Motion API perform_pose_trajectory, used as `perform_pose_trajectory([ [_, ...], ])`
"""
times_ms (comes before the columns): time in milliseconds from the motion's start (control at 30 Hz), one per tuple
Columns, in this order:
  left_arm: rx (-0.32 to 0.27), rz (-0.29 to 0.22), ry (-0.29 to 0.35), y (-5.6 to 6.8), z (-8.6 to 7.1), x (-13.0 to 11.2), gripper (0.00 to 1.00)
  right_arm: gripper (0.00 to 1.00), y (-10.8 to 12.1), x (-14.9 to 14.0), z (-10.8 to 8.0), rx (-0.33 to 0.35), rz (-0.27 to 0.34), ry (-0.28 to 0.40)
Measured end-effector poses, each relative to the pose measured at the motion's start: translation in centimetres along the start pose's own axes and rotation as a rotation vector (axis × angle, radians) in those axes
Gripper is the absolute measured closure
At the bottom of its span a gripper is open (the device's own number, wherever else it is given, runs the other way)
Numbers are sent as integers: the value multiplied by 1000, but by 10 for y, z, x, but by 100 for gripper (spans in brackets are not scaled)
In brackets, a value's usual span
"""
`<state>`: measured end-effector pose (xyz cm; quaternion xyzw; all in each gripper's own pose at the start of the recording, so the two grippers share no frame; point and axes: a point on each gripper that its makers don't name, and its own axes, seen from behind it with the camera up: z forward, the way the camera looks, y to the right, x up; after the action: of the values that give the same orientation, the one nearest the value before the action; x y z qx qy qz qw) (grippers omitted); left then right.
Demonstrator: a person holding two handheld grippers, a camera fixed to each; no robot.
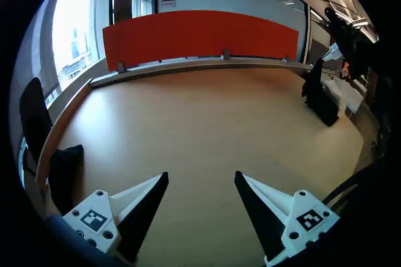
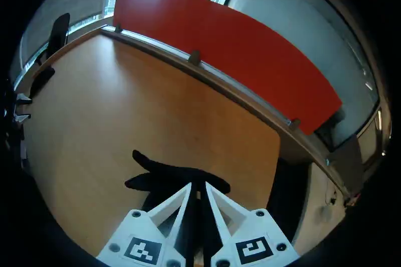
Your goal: Fold towel
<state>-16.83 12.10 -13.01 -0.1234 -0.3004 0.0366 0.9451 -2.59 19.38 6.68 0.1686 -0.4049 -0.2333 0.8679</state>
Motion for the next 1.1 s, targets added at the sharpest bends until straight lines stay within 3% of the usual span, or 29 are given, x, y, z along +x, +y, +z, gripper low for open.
perform_pose_trajectory([
  [600, -5, 6, -4, 1, -4, -1, 2, 95, -12, -57, -10, 6, 88, -47],
  [1100, -7, 13, 2, -1, -5, 1, 2, 95, -25, -79, -18, 7, 115, -72],
])
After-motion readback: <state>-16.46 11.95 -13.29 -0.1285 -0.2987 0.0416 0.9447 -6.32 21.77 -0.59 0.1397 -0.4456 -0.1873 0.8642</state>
